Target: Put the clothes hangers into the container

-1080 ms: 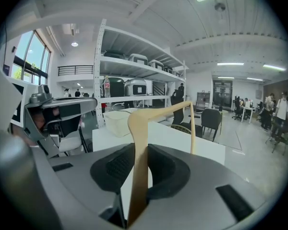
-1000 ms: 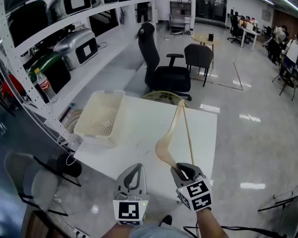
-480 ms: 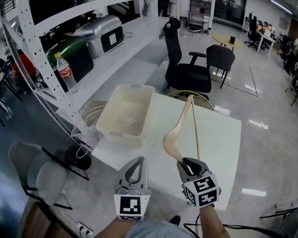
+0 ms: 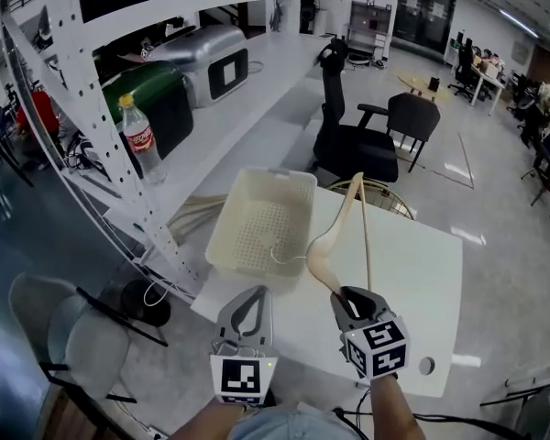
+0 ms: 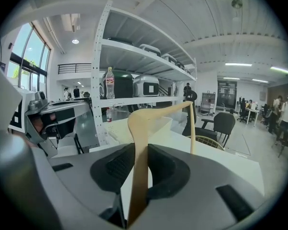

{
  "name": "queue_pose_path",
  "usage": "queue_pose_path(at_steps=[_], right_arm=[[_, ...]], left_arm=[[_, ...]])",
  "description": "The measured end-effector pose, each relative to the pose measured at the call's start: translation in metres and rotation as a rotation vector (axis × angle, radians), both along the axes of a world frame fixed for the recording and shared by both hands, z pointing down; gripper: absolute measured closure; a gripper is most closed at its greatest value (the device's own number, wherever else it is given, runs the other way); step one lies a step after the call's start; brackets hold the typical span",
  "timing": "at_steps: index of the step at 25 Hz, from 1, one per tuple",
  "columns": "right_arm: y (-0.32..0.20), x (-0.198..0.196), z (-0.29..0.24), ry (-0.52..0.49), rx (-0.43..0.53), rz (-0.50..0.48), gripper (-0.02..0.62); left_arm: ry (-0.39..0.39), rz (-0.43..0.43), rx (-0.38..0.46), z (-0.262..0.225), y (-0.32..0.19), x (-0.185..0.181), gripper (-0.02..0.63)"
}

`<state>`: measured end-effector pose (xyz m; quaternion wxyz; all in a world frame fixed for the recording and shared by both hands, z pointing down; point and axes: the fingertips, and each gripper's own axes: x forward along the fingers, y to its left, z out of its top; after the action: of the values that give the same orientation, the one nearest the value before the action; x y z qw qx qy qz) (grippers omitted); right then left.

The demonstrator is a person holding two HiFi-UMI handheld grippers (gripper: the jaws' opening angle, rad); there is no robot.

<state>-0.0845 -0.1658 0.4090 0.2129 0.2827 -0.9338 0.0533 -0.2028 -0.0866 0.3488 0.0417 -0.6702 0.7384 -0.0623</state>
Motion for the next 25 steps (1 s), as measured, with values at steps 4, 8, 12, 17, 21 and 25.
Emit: queue_pose_path(at_steps=[4, 8, 12, 17, 21, 25], right_arm=[[-0.002, -0.035, -0.004, 0.01, 0.012, -0.001, 0.506], [-0.005, -0.065, -0.006, 0.013, 0.023, -0.007, 0.506], [-0.003, -0.09, -0.01, 0.018, 0.029, -0.03, 0.506], [0.002, -0.113, -0.019, 0.022, 0.035, -0.067, 0.506], [-0.006, -0.135, -0.016, 0.027, 0.033, -0.098, 0.506], [-0.018, -0.156, -0.015, 0.021, 0.027, -0.127, 0.506]], left_arm=[[0.004, -0.001, 0.007, 0.0, 0.004, -0.033, 0.594], [0.006, -0.014, 0.012, 0.003, 0.012, -0.063, 0.594], [0.009, -0.041, 0.012, 0.003, 0.022, -0.084, 0.594], [0.071, -0.093, 0.018, -0.002, 0.034, -0.101, 0.594], [0.052, -0.113, 0.008, 0.005, 0.03, -0.119, 0.594], [0.07, -0.136, -0.001, 0.008, 0.019, -0.132, 0.594]])
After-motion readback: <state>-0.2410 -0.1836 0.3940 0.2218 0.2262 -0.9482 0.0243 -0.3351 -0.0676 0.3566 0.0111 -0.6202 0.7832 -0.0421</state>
